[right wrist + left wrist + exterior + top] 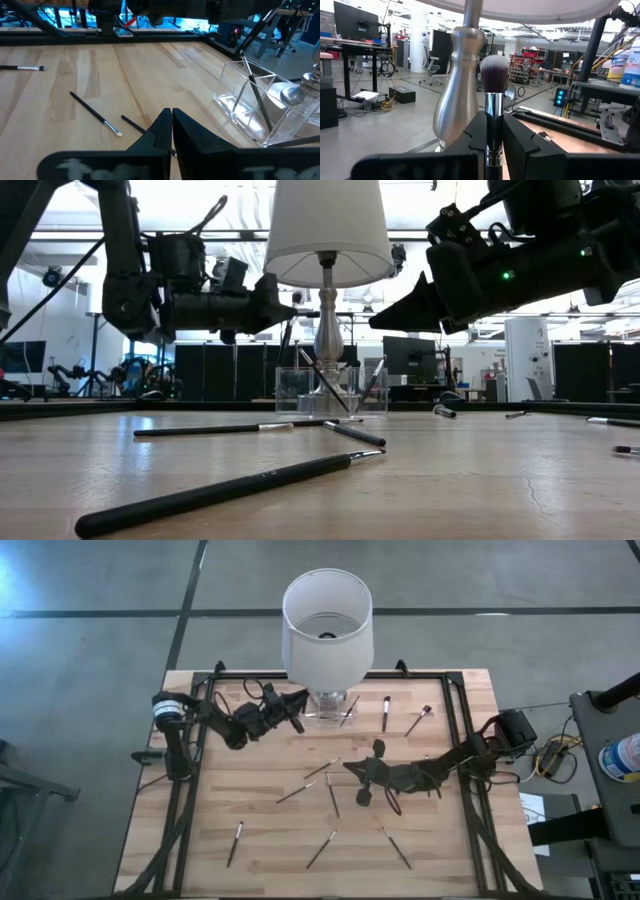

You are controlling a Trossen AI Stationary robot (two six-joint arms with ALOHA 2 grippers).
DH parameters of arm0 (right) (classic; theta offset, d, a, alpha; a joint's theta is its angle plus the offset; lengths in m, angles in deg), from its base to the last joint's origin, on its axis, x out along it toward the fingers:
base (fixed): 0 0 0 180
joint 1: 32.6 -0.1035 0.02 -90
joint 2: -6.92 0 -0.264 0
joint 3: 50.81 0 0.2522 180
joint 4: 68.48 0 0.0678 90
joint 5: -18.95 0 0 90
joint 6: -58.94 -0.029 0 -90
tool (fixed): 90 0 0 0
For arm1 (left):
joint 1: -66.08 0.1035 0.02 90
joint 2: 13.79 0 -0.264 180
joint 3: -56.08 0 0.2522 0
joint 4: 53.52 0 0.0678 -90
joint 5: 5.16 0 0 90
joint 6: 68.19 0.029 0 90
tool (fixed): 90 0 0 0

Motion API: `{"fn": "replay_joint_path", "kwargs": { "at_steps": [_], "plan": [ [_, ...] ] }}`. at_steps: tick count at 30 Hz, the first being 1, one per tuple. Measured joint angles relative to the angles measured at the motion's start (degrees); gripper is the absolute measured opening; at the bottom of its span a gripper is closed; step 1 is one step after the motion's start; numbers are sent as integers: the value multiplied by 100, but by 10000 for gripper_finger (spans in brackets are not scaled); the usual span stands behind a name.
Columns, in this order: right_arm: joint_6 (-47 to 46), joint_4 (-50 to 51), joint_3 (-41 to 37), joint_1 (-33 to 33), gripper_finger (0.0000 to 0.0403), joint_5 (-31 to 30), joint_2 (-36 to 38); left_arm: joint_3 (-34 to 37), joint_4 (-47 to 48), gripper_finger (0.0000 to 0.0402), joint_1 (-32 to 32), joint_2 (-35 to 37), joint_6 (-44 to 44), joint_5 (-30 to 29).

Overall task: Put items in baskets/containers
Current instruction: Put the black blush brush into the transparent organizer

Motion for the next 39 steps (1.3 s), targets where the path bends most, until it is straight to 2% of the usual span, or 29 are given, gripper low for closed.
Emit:
{"fn": "replay_joint_path", "kwargs": {
  "at_steps": [9, 16, 29, 39],
  "plan": [
    [4, -9, 0, 0, 8, -2, 0, -145, 68, 32, 57, -8, 83, 159],
    [4, -13, 0, 0, 9, -2, 0, -320, 651, 32, 198, -43, 116, 175],
    [7, -9, 0, 0, 9, 2, 0, -732, 750, 32, 246, -681, 17, 281],
    [7, 0, 0, 0, 9, 19, 0, -958, 937, 68, 244, -943, -348, 183]
  ]
}}
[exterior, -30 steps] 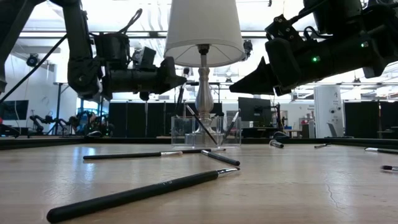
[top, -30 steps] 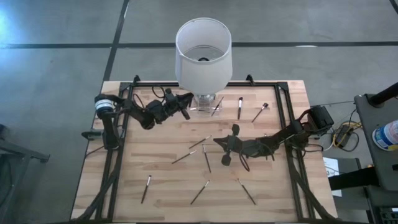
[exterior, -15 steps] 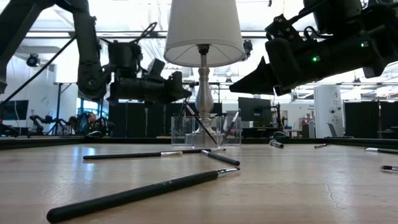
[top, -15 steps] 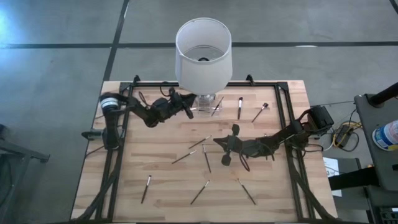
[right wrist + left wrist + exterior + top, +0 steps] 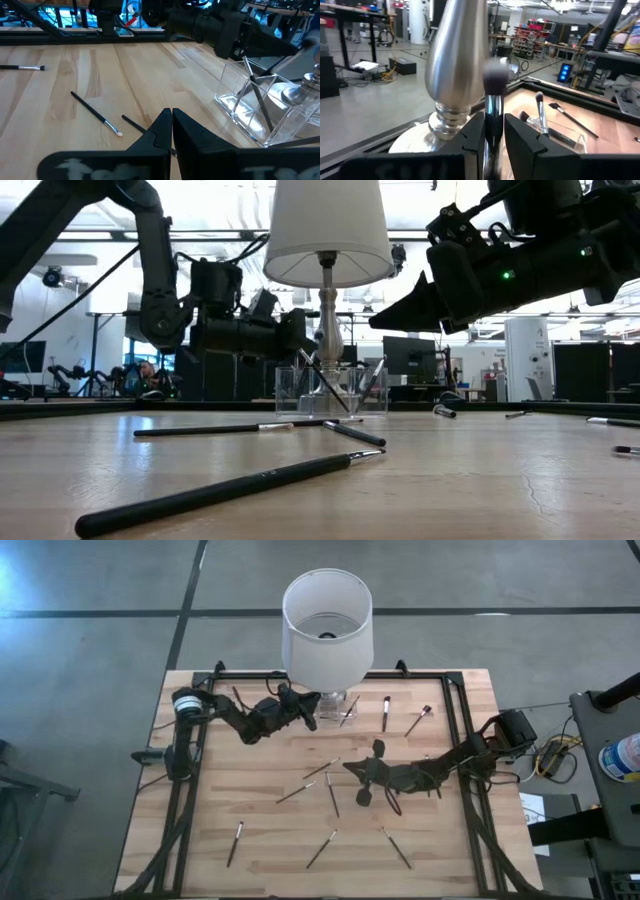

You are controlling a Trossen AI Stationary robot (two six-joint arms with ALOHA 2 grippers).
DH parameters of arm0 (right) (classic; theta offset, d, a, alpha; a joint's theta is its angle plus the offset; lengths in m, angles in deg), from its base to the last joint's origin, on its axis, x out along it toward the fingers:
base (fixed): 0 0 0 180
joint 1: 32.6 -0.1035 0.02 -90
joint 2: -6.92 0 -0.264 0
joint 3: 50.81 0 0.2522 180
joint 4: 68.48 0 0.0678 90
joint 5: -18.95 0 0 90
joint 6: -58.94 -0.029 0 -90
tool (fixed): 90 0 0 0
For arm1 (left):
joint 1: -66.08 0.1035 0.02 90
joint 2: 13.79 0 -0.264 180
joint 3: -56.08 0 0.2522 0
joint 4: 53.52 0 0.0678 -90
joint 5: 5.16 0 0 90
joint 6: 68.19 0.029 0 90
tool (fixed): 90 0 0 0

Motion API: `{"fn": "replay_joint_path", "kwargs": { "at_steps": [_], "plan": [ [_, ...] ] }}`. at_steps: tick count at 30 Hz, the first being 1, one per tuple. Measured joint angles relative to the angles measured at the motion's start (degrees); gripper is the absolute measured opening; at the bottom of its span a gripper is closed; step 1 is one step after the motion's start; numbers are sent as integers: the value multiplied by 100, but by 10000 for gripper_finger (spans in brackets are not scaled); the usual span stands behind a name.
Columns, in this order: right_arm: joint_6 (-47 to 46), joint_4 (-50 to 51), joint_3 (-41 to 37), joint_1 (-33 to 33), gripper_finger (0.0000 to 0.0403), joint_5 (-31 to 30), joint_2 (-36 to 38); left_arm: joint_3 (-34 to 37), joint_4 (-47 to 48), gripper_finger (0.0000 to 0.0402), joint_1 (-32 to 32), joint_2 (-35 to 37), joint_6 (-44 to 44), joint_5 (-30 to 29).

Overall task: Put items in baskets/containers
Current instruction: Put the black blush brush into the transparent organizer, then put the black eyeshadow brush into the transparent organizer

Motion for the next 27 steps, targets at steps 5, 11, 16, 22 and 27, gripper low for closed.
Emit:
{"fn": "replay_joint_path", "kwargs": {
  "at_steps": [5, 11, 16, 22, 27],
  "plan": [
    [23, 8, 2, 2, 9, 7, 0, 43, 300, 71, 2, 341, -73, -211],
    [15, 13, 2, 2, 9, 5, 0, 98, 1380, 72, -8, 1152, -12, -167],
    [19, -4, 2, 8, 9, 5, 0, 286, 2760, 65, -102, 2118, 517, 209],
    [245, 102, 409, 362, 9, 32, -125, 1627, 2374, 6, -335, 3347, 688, -270],
    [487, 215, 1152, 969, 8, 772, -667, 2990, 1367, 1, -578, 4286, 237, -261]
  ]
}}
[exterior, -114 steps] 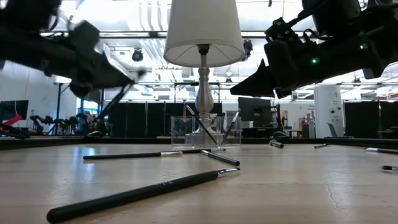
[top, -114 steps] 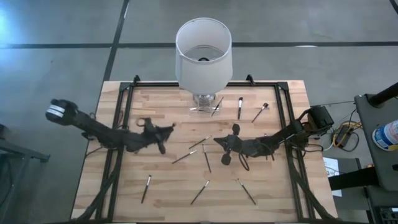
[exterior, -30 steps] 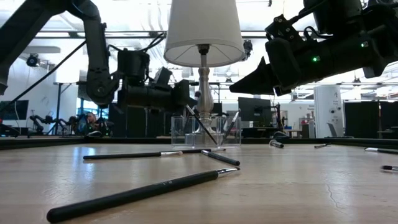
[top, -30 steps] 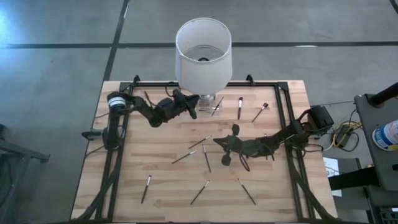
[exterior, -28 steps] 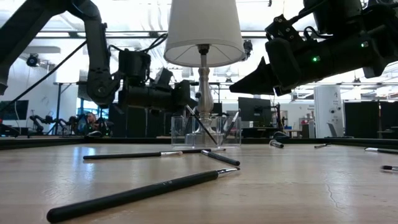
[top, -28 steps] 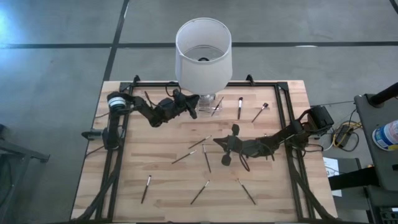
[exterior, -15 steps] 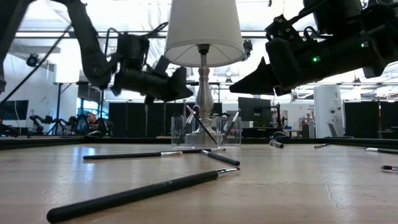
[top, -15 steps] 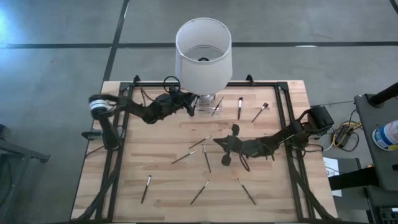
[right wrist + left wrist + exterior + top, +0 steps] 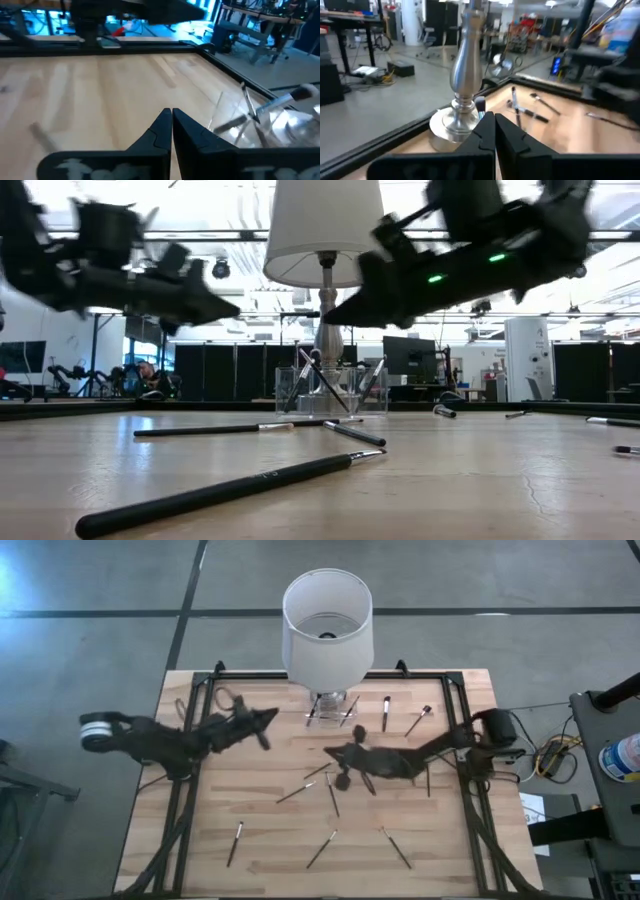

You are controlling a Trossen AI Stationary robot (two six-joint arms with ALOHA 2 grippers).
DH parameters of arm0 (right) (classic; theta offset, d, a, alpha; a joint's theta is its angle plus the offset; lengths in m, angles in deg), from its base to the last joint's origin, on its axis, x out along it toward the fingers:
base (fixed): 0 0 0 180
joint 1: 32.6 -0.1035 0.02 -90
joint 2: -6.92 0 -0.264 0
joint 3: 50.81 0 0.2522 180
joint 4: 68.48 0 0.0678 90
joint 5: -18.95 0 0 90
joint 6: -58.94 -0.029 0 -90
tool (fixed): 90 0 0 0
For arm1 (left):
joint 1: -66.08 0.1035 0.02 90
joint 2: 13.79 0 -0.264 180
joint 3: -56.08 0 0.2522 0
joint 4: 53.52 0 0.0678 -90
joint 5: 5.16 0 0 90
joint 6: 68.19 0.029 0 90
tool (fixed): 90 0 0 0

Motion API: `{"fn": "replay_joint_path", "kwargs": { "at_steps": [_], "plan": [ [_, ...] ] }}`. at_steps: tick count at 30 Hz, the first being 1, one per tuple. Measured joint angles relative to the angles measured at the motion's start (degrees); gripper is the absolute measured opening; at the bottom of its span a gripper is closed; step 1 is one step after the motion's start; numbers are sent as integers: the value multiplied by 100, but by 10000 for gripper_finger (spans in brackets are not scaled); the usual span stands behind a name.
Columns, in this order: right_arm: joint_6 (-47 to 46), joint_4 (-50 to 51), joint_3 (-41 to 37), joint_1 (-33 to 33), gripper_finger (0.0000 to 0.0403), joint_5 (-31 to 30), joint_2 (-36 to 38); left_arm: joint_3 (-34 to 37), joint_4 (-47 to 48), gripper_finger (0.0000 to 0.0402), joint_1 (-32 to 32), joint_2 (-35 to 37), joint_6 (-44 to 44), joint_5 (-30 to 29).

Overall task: Put items in baskets/containers
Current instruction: Put the black eyeshadow brush into the transparent organizer

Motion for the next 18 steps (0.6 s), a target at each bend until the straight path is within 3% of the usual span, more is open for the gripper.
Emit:
{"fn": "replay_joint_path", "kwargs": {
  "at_steps": [4, 8, 12, 18],
  "plan": [
    [109, 81, 623, 438, 8, 94, -551, 664, -58, 0, -222, 660, -23, 90],
    [59, 884, 1318, 748, 8, 99, -961, 620, 675, 0, -352, 1080, 46, 285],
    [-34, 1876, 2096, 959, 8, 1, -1292, 573, 774, 0, -418, 1223, 125, 547],
    [-209, 2625, 2837, 1028, 8, -1235, -1605, 593, 874, 0, -444, 1236, 130, 548]
  ]
}}
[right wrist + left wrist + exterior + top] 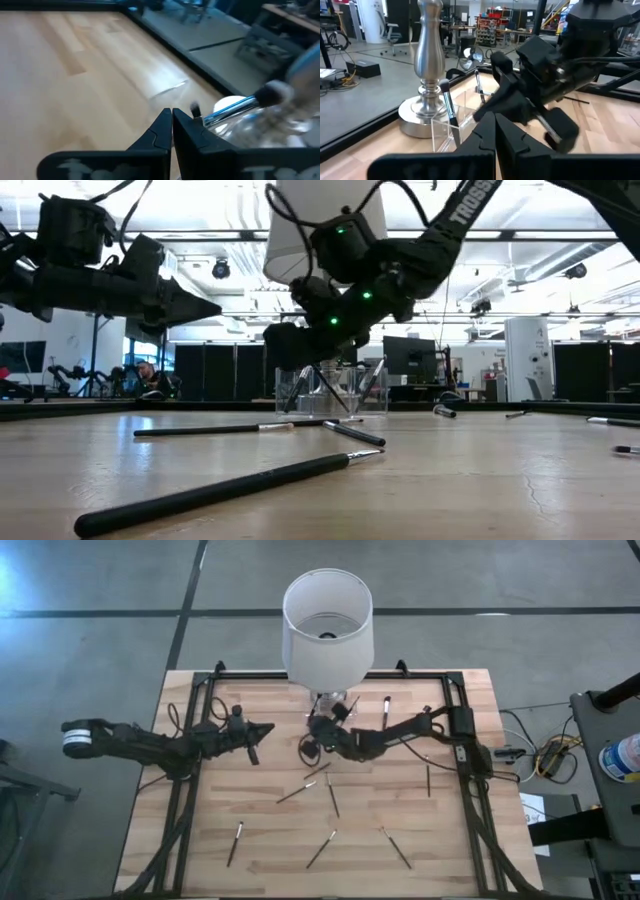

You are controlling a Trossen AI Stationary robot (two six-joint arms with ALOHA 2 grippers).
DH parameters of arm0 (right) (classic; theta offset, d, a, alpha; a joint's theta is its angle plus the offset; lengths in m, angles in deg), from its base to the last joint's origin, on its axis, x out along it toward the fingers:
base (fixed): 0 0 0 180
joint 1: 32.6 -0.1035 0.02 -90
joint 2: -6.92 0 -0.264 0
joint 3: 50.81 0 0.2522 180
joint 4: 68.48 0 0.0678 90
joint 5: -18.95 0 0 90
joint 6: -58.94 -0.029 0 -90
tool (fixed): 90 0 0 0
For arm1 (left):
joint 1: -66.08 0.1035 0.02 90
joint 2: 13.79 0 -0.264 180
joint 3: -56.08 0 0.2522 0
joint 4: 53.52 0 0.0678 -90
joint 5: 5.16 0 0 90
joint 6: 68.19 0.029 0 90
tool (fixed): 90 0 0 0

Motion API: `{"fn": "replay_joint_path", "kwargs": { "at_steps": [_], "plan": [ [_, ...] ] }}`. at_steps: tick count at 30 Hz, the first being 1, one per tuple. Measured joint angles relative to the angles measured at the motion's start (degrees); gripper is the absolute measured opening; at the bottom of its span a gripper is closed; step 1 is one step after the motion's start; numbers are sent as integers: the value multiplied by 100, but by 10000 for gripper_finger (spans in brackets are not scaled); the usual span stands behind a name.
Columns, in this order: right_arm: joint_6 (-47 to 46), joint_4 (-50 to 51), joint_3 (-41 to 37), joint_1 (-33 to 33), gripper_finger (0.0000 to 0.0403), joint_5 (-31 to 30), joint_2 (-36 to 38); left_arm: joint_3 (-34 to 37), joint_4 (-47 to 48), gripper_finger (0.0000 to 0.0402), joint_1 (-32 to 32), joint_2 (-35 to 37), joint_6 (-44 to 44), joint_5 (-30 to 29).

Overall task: Put items in baskets/containers
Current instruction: Put the black eyeshadow brush into the transparent organizer

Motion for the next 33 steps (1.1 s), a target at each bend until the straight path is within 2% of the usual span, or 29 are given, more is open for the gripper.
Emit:
{"fn": "replay_joint_path", "kwargs": {
  "at_steps": [7, 16, 20, 26, 29, 33],
  "plan": [
    [18, 76, -44, 1, 8, -494, 288, 36, 31, 0, -1, -15, -4, 0],
    [-202, 63, -595, 396, 8, -529, 784, 60, 53, 0, 1, -20, 3, -1],
    [-37, 101, -884, 485, 8, -349, 974, 63, 49, 0, 1, -22, 6, -2],
    [413, 406, -1494, 13, 8, -288, 2048, 49, 213, 0, 3, -22, -26, 3],
    [94, 1108, -1833, -307, 8, 218, 2774, -64, 573, 0, 3, -39, -92, 171],
    [-861, 2025, -2159, -691, 8, 1102, 3637, -267, 1085, 0, -13, -73, -84, 398]
  ]
}}
